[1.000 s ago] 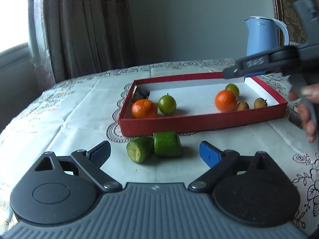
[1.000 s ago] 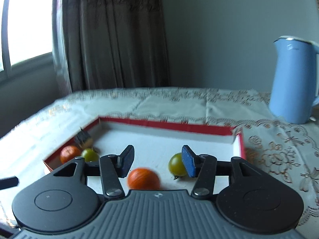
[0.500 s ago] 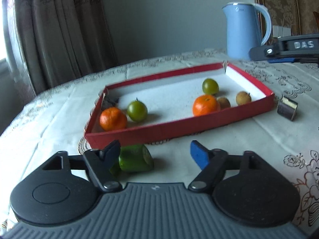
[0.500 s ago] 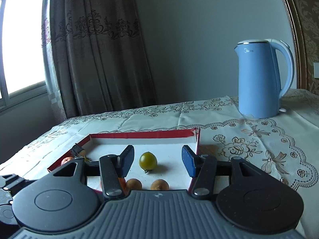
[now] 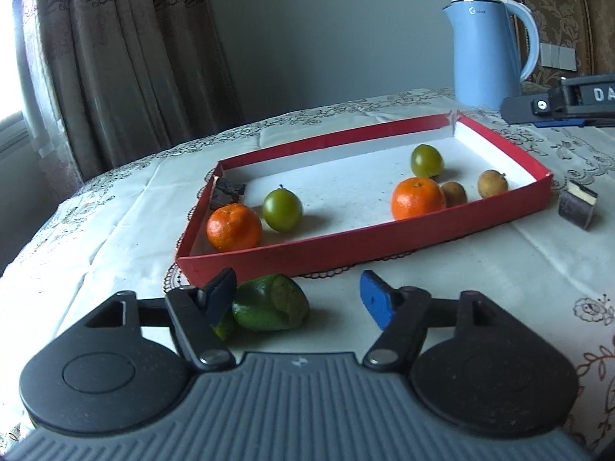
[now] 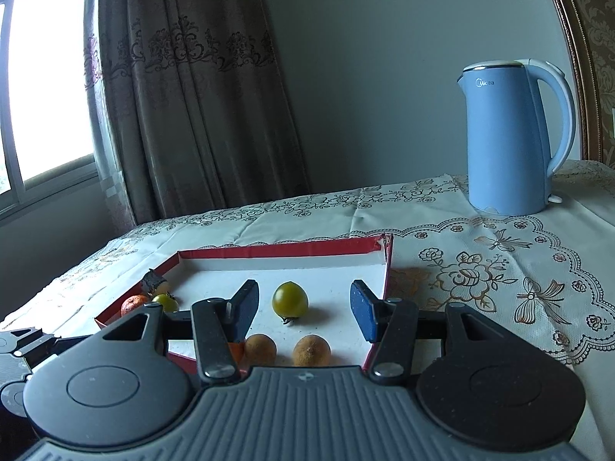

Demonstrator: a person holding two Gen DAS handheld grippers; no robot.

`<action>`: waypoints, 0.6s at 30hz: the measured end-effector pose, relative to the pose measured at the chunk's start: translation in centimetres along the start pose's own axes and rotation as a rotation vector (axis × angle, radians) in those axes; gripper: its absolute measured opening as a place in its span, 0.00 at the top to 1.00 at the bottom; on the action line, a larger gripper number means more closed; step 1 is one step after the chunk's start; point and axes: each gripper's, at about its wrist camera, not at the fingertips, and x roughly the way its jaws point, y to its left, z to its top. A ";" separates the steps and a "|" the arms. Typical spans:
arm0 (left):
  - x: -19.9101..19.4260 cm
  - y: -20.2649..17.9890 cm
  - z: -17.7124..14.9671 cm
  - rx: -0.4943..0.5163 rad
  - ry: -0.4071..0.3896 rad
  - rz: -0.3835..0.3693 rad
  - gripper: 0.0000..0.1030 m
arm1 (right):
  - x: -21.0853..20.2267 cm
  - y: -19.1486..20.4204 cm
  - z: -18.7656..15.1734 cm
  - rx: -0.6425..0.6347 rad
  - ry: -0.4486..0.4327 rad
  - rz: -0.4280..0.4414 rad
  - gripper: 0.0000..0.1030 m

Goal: Organize fruits

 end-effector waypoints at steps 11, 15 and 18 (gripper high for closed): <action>0.2 0.3 0.0 0.014 -0.009 0.061 0.63 | 0.0 0.2 -0.1 -0.002 0.002 0.004 0.50; 0.0 0.4 -0.1 0.022 -0.011 0.064 0.65 | 0.0 0.1 -0.1 0.000 0.001 0.004 0.50; -0.1 -0.1 -0.3 0.055 -0.013 0.076 0.65 | 0.1 0.0 -0.1 0.004 0.003 0.007 0.50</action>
